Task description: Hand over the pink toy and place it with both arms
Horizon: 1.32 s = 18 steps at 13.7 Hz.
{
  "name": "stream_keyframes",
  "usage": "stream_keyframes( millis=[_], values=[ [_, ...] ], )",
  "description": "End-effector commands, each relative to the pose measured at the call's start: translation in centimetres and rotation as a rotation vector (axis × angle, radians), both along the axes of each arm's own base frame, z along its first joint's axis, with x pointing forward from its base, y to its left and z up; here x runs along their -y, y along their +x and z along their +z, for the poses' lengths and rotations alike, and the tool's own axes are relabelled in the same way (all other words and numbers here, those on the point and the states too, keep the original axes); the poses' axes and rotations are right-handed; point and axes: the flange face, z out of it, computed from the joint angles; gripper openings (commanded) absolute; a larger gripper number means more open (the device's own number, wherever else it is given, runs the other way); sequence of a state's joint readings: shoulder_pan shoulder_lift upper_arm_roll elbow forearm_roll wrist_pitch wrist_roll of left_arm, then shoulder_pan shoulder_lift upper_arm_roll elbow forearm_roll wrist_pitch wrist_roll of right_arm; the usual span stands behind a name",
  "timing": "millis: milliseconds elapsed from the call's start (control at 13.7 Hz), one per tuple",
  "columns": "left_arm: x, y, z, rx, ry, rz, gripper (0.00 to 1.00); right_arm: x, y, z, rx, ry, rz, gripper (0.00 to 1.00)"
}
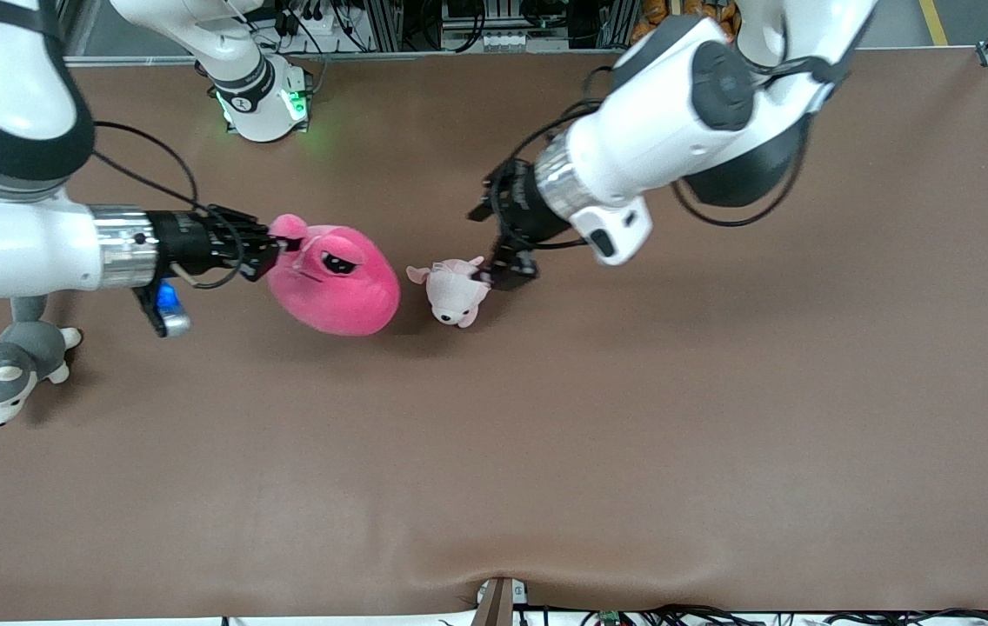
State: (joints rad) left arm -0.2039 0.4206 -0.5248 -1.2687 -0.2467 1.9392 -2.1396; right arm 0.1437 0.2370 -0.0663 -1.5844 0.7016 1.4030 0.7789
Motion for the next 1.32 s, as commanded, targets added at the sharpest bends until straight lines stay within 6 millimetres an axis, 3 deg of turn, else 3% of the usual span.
stream_keyframes(
  millis=[0, 220, 439, 585, 732, 878, 1171, 1244],
  values=[
    [-5.9, 1.4, 1.4, 0.099, 0.086, -0.177, 1.00, 3.2, -0.2, -1.2, 0.019, -0.006, 0.087, 0.04],
    [-12.7, 2.6, 2.7, 0.181, 0.157, -0.398, 1.00, 8.7, 0.2, -4.3, 0.055, 0.020, 0.200, 0.04],
    [-16.9, 2.5, 2.0, 0.195, 0.324, -0.659, 1.00, 14.2, 0.8, -8.4, 0.089, 0.061, 0.267, 0.05],
    [-19.4, 1.9, 3.3, 0.213, 0.389, -0.790, 1.00, 17.6, 0.9, -11.3, 0.107, 0.103, 0.306, 0.05],
    [-22.3, 2.1, 3.2, 0.193, 0.393, -0.893, 1.00, 20.4, 1.0, -14.1, 0.112, 0.129, 0.328, 0.07],
    [-24.3, 1.5, 4.6, 0.222, 0.402, -0.975, 1.00, 22.5, 1.0, -17.0, 0.100, 0.138, 0.355, 0.08],
    [-30.1, -0.1, 4.7, 0.224, 0.407, -1.146, 1.00, 25.7, 1.0, -22.0, 0.073, 0.155, 0.353, 0.09],
    [-30.6, -1.0, 4.7, 0.219, 0.411, -1.175, 1.00, 26.0, 1.1, -22.7, 0.077, 0.147, 0.346, 0.19]
  ],
)
